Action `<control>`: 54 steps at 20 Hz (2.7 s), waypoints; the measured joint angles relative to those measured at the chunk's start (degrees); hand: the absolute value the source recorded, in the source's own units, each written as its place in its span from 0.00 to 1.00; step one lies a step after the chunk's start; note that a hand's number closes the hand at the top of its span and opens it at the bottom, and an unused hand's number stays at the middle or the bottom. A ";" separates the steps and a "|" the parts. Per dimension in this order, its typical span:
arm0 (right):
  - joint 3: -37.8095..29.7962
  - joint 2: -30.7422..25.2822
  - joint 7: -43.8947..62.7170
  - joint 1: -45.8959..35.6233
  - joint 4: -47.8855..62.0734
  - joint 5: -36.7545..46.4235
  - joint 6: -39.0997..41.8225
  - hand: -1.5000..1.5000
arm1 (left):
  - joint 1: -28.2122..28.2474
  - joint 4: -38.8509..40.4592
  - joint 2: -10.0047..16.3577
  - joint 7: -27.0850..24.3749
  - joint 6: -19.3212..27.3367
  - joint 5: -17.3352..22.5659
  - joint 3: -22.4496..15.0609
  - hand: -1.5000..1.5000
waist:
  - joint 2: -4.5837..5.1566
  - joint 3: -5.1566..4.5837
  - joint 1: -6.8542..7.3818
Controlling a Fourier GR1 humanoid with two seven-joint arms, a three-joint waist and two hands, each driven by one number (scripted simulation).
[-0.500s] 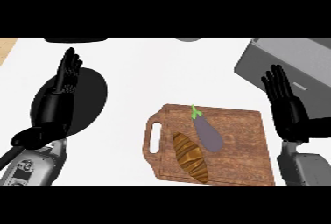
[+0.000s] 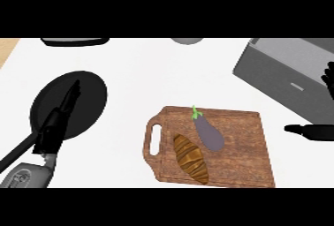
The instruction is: Pick the eggplant from the cutting board and place it in the cardboard box
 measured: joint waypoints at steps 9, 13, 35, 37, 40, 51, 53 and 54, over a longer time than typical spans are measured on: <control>5.80 -13.11 -3.01 4.47 -10.13 11.02 9.16 0.00 | 1.15 3.85 0.15 0.52 -2.85 -0.67 -1.04 0.50 | -0.32 -0.27 1.25; 9.11 -18.08 8.71 2.76 -18.99 12.21 15.57 0.00 | 1.29 4.28 -0.03 0.67 -3.17 -1.16 -1.26 0.50 | -0.47 -0.36 1.59; 35.07 -6.93 62.14 -24.61 -25.12 6.95 28.63 0.00 | -1.40 7.67 -2.51 -0.55 -5.64 -3.42 0.50 0.50 | -0.16 -0.26 3.02; 36.72 -5.49 62.40 -24.67 -23.02 8.24 28.58 0.00 | -0.56 7.77 -2.89 -1.42 -5.46 -3.81 0.57 0.50 | -0.17 -0.24 2.95; 38.34 -3.18 63.18 -23.85 -21.43 9.47 28.15 0.00 | -0.31 7.44 -3.16 -0.90 -5.72 -4.09 0.94 0.50 | -0.21 -0.21 2.72; 39.00 2.98 58.34 -22.13 -15.71 20.74 29.97 0.00 | -0.79 7.41 -4.98 -0.30 -7.24 -6.16 3.17 0.50 | -0.19 -0.15 2.42; 39.09 4.04 56.64 -21.80 -14.45 23.60 30.19 0.00 | -1.29 7.26 -4.42 0.20 -8.54 -5.82 4.39 0.50 | -0.19 -0.14 2.42; 39.32 4.66 55.67 -21.59 -13.40 25.12 30.32 0.00 | -1.40 7.85 -4.27 -0.43 -9.06 -5.75 5.07 0.50 | -0.19 -0.14 2.43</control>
